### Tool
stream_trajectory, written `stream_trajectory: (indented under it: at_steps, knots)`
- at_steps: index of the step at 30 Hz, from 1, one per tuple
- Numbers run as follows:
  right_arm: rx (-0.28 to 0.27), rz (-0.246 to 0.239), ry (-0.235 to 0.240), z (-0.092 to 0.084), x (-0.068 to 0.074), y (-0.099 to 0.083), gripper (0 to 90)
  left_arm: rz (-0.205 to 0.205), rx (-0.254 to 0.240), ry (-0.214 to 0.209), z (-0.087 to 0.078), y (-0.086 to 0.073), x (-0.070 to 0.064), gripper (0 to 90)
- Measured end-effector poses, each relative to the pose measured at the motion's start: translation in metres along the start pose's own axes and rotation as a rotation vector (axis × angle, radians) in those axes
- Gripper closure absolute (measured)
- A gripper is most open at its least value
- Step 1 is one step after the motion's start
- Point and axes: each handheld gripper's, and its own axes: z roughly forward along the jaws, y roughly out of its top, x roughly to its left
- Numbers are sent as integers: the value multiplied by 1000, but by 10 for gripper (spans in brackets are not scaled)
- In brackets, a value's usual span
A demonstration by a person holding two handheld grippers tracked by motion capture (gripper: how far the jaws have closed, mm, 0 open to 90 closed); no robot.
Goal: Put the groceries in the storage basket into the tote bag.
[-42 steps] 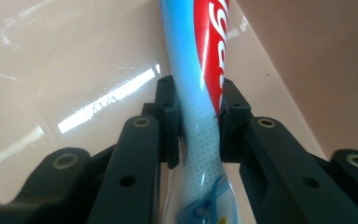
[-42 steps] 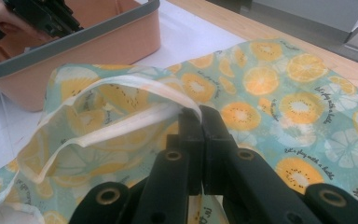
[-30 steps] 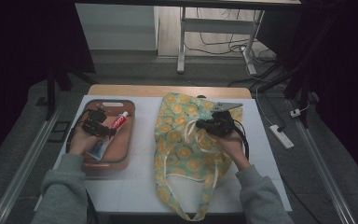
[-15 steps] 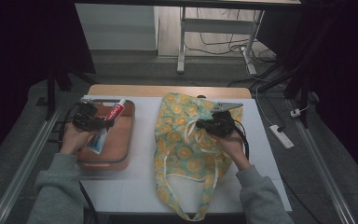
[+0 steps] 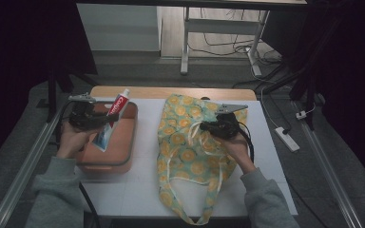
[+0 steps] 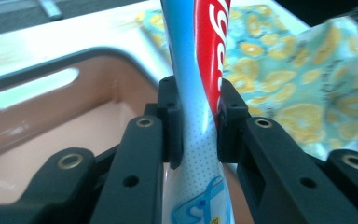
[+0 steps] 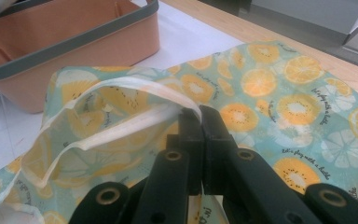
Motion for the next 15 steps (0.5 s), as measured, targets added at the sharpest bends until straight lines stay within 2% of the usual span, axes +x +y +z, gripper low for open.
stream_trajectory:
  at_steps: [6, 10, 15]
  knots:
    - [-1, 1, -1, 0, 0, 0, 884, 51, -15, -69, 0, 8, -21, 752]
    - [-3, -1, -4, 0, 1, 0, 884, 95, -5, -105, 2, 12, -36, 752]
    - [-4, -1, -8, 0, 1, 0, 884, 130, 5, -158, 6, 15, -51, 752]
